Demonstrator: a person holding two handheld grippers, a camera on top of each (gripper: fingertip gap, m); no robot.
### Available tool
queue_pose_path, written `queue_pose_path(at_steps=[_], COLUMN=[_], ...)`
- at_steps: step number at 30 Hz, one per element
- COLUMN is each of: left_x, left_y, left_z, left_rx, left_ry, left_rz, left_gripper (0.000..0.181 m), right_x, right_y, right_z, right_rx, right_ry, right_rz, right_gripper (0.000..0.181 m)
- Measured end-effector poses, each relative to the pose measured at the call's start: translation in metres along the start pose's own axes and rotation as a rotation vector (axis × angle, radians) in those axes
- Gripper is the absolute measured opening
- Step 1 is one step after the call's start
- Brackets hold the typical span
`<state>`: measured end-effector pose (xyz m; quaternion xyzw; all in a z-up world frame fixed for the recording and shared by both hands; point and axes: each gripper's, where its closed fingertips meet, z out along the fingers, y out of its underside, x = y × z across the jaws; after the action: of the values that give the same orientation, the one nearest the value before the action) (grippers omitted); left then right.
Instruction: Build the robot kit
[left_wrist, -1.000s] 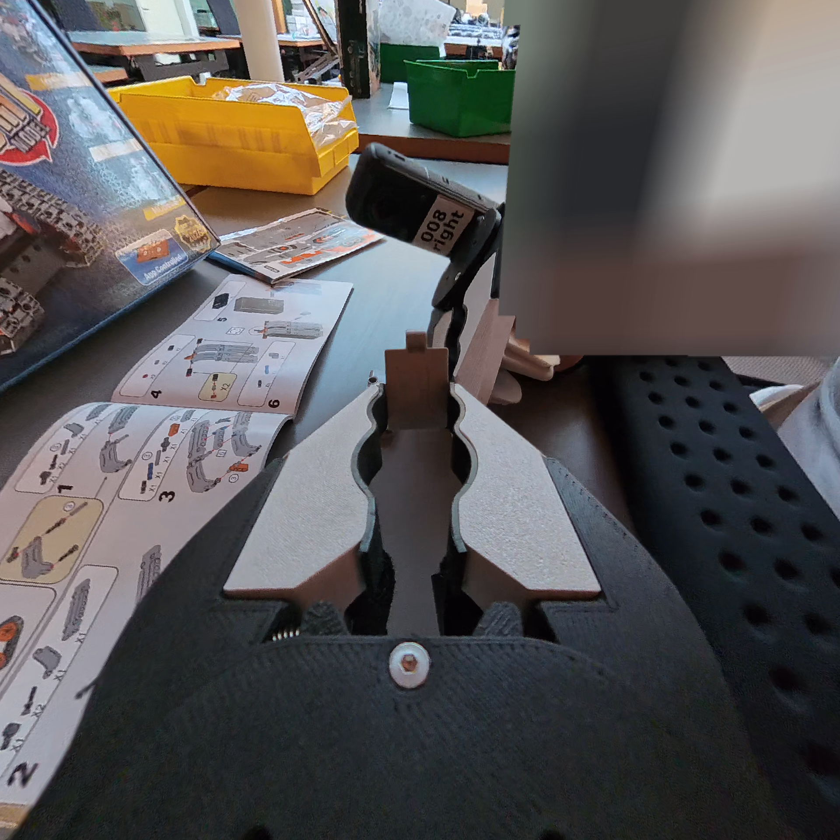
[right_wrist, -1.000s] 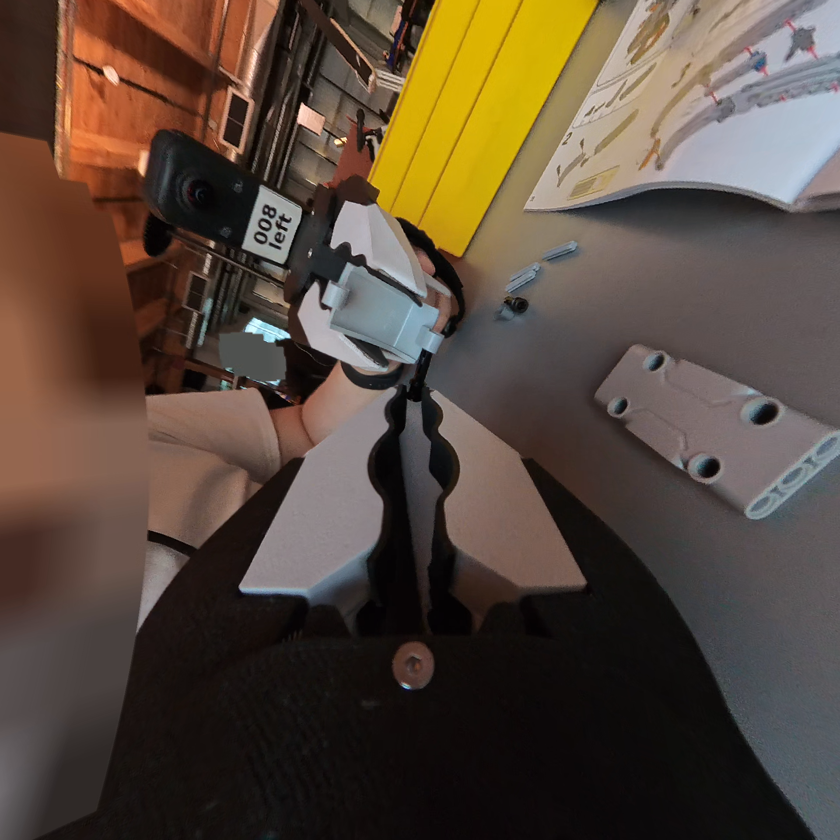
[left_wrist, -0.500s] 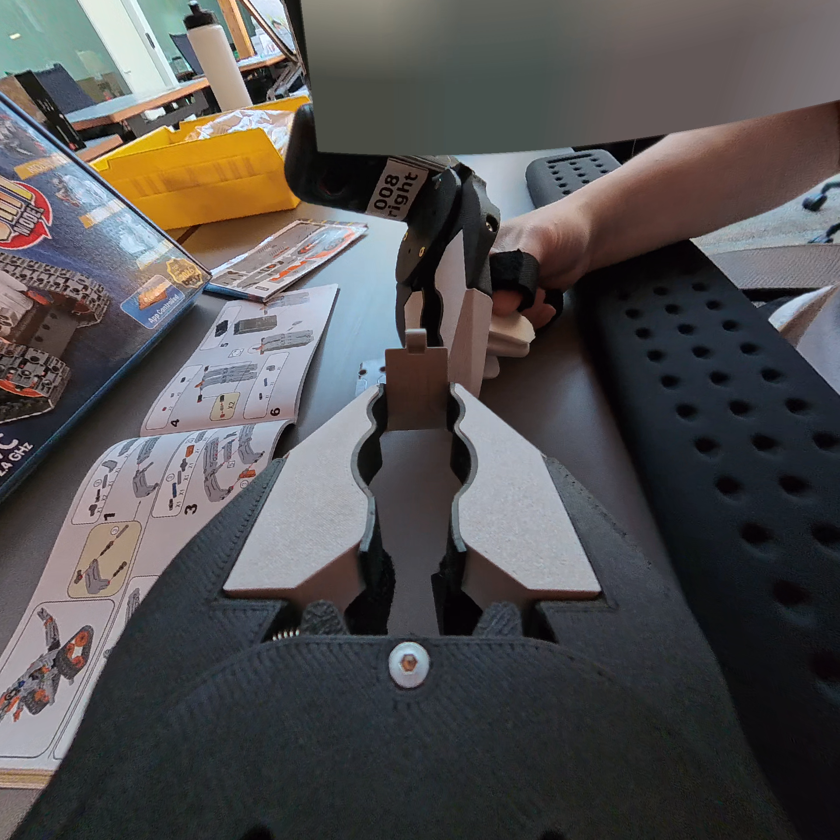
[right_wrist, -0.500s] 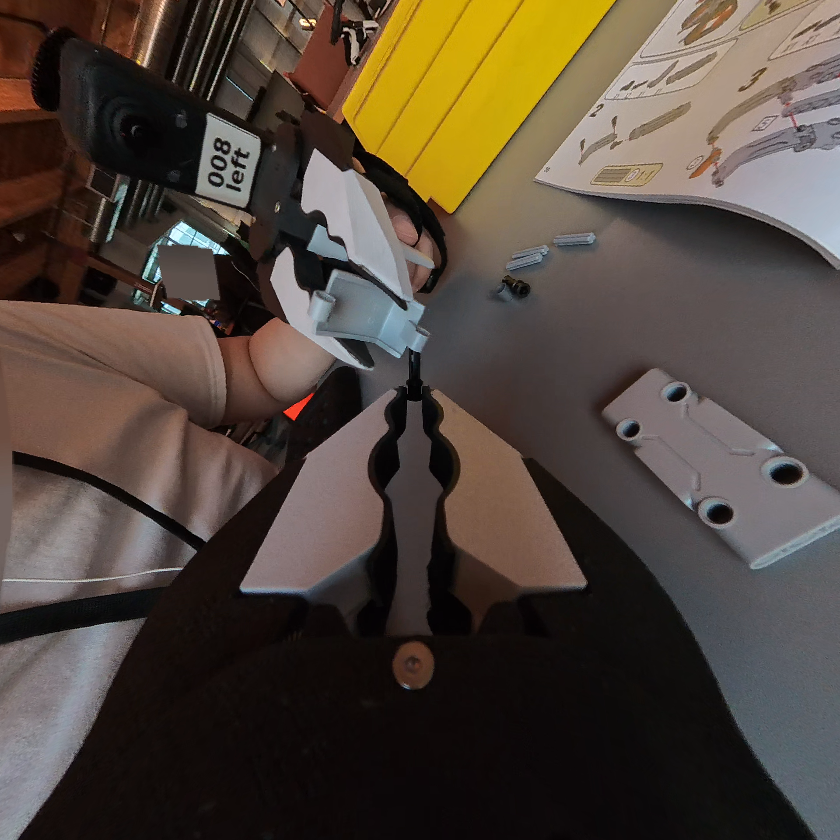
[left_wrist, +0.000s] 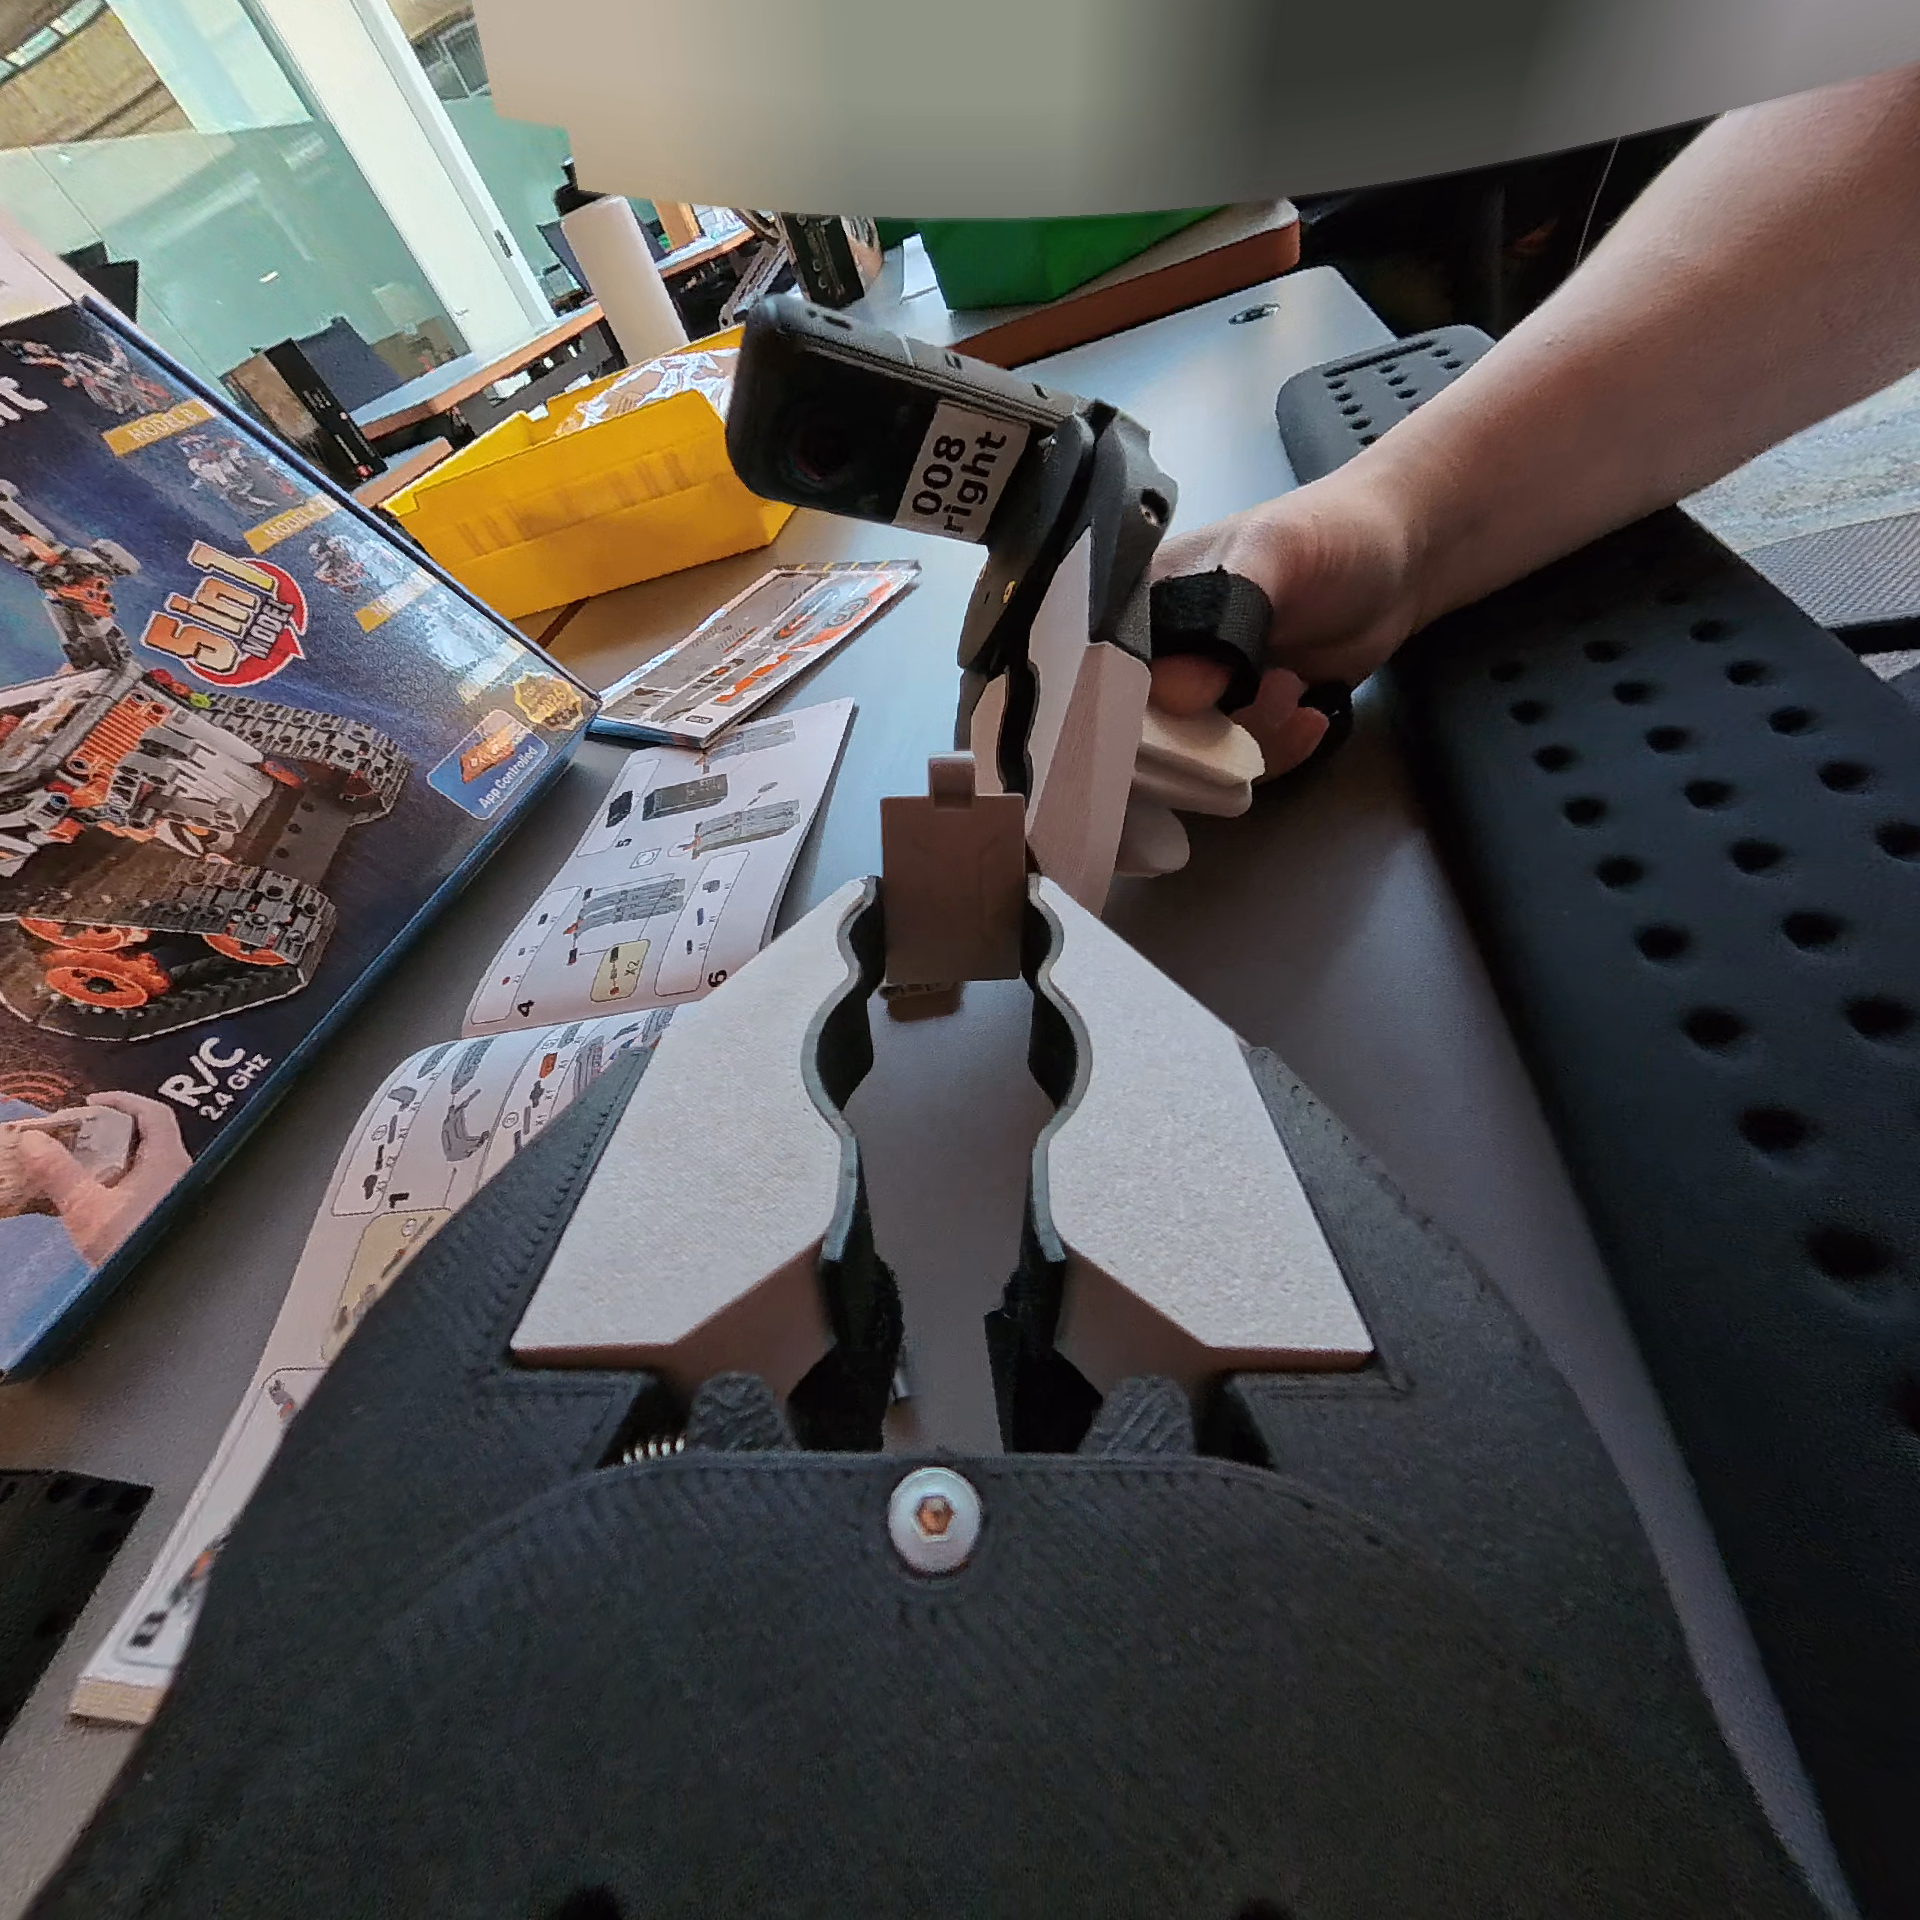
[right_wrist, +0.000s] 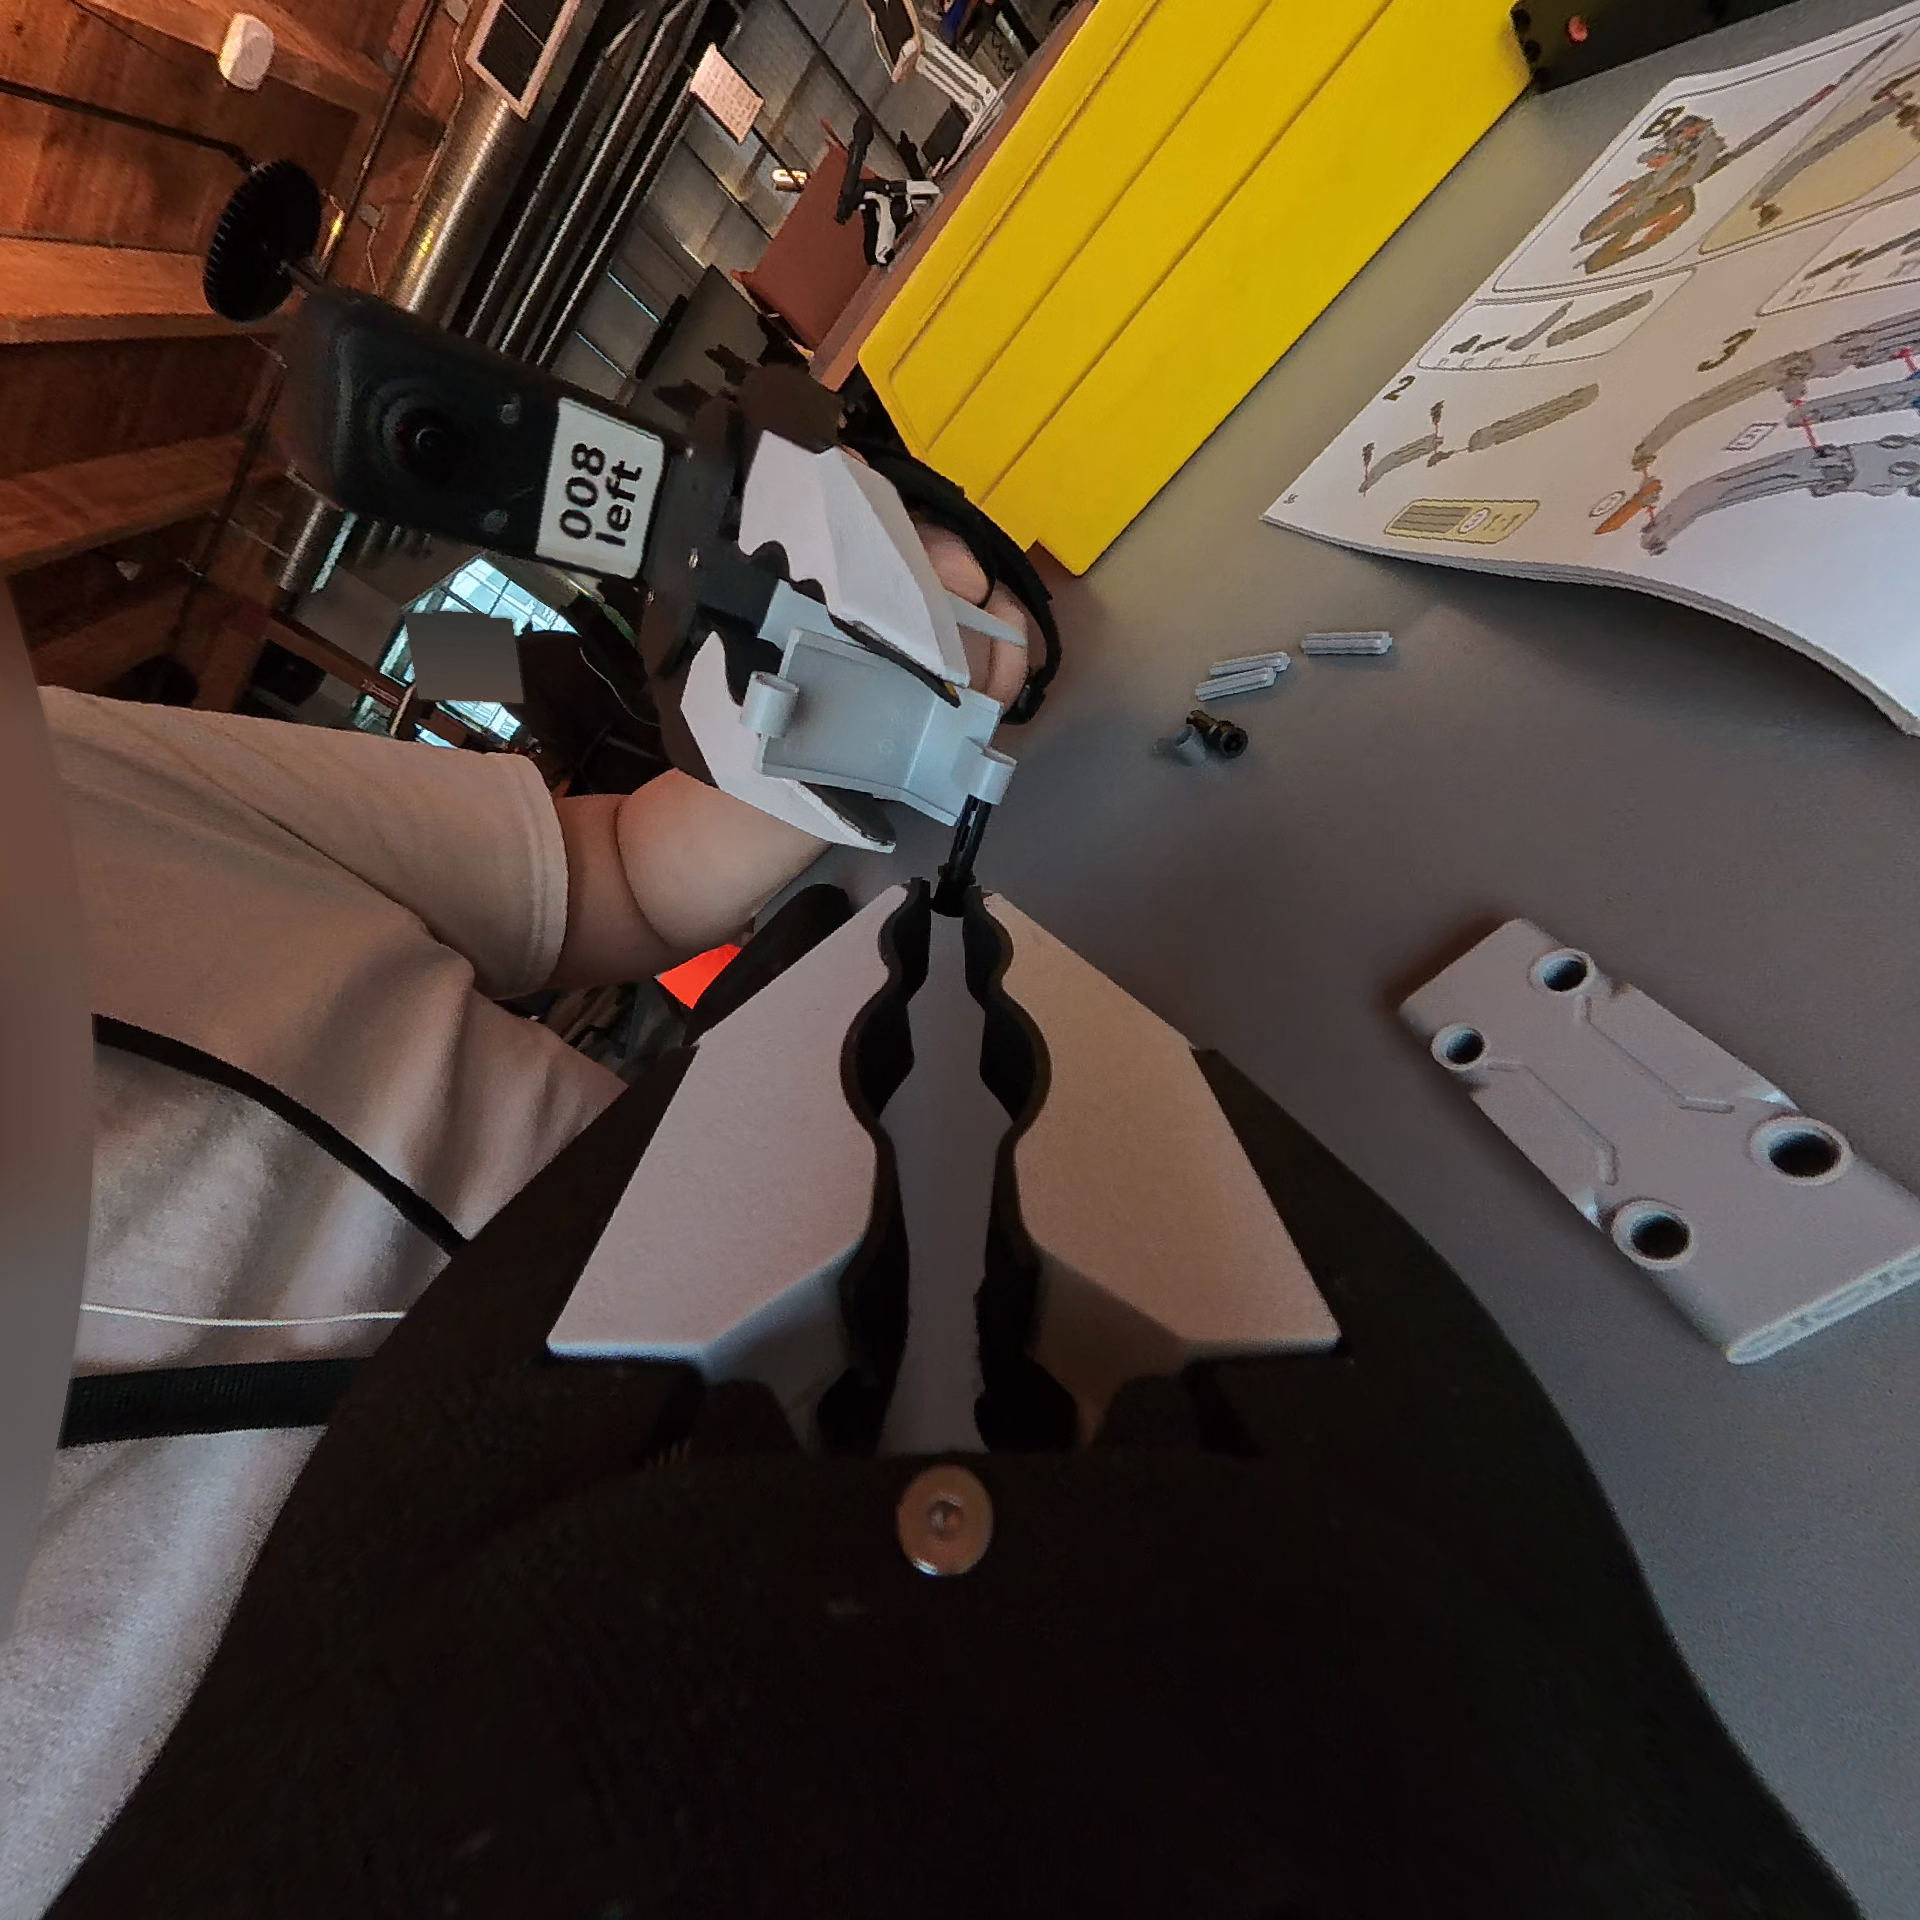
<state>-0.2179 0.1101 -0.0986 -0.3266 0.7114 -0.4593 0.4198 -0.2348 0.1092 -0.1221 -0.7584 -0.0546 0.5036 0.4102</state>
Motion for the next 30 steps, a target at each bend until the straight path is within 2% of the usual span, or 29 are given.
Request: queue_pose_path(at_steps=[10,15,22,30], left_x=[-0.002,0.001,0.006,0.012], left_y=[-0.007,-0.002,0.014,0.025], left_z=[0.002,0.003,0.003,0.003], left_rx=[0.054,0.009,-0.129,-0.222], left_ry=[-0.02,-0.029,-0.002,0.023], left_rz=[-0.083,-0.011,0.127,0.216], left_gripper=[0.024,0.024,0.024,0.024], right_x=[0.004,0.005,0.011,0.013], right_y=[-0.007,-0.005,0.007,0.017], right_z=[0.0,0.0,0.004,0.004], right_rx=[0.045,0.031,-0.068,-0.137], right_ry=[0.049,0.042,0.027,0.001], right_rz=[-0.052,-0.028,0.082,0.169], right_gripper=[0.004,0.005,0.004,0.004])
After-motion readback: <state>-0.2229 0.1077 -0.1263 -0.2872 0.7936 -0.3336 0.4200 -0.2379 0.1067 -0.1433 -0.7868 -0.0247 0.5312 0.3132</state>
